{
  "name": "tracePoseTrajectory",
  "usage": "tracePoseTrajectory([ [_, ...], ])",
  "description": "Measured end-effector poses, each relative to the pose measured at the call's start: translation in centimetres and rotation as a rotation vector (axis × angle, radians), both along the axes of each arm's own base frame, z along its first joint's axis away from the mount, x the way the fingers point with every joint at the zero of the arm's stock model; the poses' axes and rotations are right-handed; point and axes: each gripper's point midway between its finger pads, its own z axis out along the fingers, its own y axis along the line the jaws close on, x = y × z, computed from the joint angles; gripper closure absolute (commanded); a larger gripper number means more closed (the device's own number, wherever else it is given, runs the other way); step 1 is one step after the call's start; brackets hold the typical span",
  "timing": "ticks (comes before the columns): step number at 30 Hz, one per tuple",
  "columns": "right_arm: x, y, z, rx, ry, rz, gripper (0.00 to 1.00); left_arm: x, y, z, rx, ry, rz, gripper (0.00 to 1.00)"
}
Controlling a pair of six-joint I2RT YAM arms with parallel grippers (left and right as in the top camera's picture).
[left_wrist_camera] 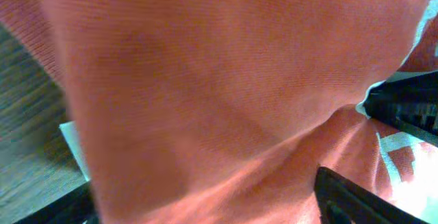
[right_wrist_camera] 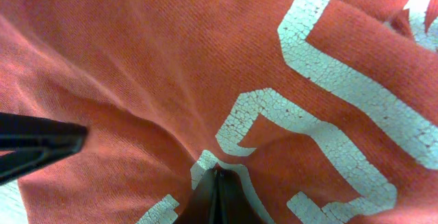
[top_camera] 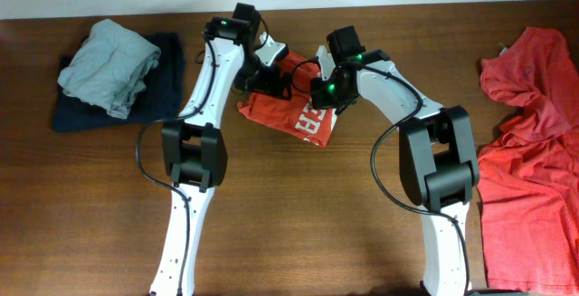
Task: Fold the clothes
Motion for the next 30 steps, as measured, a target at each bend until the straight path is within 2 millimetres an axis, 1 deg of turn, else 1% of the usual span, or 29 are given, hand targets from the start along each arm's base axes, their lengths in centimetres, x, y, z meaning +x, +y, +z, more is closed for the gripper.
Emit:
tracePoseTrajectory([
  [2,0.0,0.0,0.0,0.0,0.0,0.0,0.96,-0.2,-0.3,-0.2,0.013,-0.003,-0.014,0.32],
  [3,0.0,0.0,0.0,0.0,0.0,0.0,0.96,-0.3,-0.4,-0.4,0.019,0.0,-0.018,0.36],
  [6,0.0,0.0,0.0,0.0,0.0,0.0,0.96,-0.6,-0.8,-0.7,0.031,0.003,-0.026,0.59],
  [8,0.0,0.0,0.0,0.0,0.0,0.001,0.96,-0.6,-0.9,-0.8,0.034,0.002,-0.035,0.76],
  [9,0.0,0.0,0.0,0.0,0.0,0.0,0.96,-0.7,-1.0,-1.0,0.029,0.009,-0.032,0.83],
  [11,0.0,0.0,-0.1,0.0,0.001,0.0,0.96,-0.9,-1.2,-1.0,0.02,0.017,-0.032,1.0],
  [20,-0.2,-0.2,0.3,-0.006,0.019,-0.001,0.96,-0.8,-1.2,-0.8,0.009,0.014,-0.037,0.99],
  [22,-0.5,-0.6,0.8,-0.013,0.035,-0.008,0.93,-0.7,-1.3,-0.7,0.008,0.012,-0.037,0.99],
  [24,-0.8,-1.4,2.4,-0.02,0.051,-0.019,0.87,-0.7,-1.3,-0.6,0.009,0.011,-0.035,0.99],
  [25,-0.8,-2.0,3.7,-0.021,0.046,-0.03,0.84,-0.6,-1.3,-0.5,0.01,0.007,-0.032,0.99],
  [26,-0.6,-2.7,5.1,-0.018,0.032,-0.044,0.73,-0.4,-1.3,-0.4,0.01,0.002,-0.029,0.99],
  [27,0.0,-4.2,8.4,-0.008,-0.014,-0.078,0.57,-0.1,-1.3,-0.1,0.012,-0.01,-0.021,1.0],
  [28,0.2,-5.3,10.6,-0.004,-0.049,-0.097,0.45,0.0,-1.3,0.1,0.012,-0.017,-0.017,0.99],
  [29,0.2,-6.7,13.0,0.003,-0.077,-0.13,0.27,0.3,-1.4,0.7,0.011,-0.032,-0.01,0.99],
  [30,0.0,-8.0,14.8,0.006,-0.098,-0.156,0.09,0.5,-1.4,1.2,0.008,-0.047,-0.005,0.99],
])
